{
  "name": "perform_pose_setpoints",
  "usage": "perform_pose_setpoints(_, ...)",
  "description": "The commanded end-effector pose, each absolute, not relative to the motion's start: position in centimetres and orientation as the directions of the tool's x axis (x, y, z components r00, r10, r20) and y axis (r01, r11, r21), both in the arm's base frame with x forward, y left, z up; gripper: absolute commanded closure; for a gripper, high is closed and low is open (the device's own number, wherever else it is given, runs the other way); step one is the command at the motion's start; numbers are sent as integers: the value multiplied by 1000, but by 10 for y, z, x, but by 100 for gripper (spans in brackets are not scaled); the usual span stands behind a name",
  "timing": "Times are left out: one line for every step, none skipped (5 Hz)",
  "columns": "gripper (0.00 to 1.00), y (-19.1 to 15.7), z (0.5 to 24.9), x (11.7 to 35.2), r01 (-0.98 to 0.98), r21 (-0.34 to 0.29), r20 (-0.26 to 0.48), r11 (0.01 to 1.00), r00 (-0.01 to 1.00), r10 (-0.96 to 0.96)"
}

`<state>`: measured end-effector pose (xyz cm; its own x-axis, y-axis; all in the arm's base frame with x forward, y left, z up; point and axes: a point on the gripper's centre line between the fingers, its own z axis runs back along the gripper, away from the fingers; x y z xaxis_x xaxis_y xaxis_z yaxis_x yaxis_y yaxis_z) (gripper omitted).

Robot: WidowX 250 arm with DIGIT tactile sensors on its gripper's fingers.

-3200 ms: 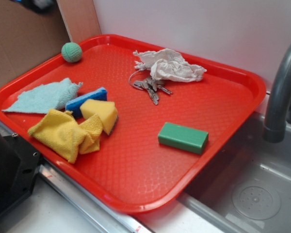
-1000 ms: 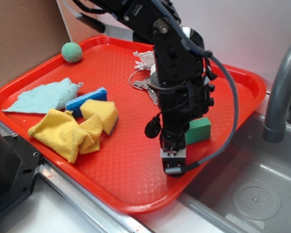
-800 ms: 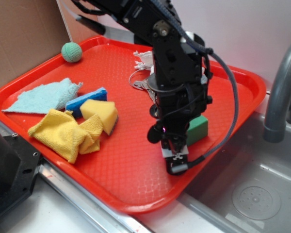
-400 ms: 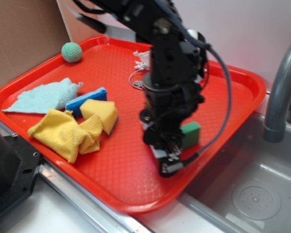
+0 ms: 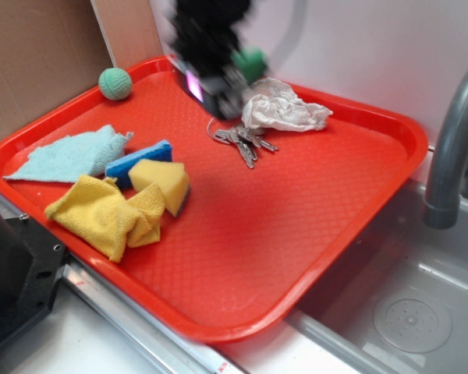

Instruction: Grab the green block.

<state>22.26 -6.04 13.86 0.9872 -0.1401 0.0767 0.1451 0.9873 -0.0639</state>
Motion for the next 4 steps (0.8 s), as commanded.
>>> perform_pose_setpoints(100, 5, 232, 206, -18, -81, 171, 997, 985, 32)
perform_pose_setpoints(100, -16, 238, 191, 16, -44, 145, 999, 989, -9)
perform_pose_setpoints(100, -37, 236, 179, 41, -56, 123, 998, 992, -34)
perform_pose_setpoints(100, -53, 228, 177, 59, -41, 93, 997, 994, -55)
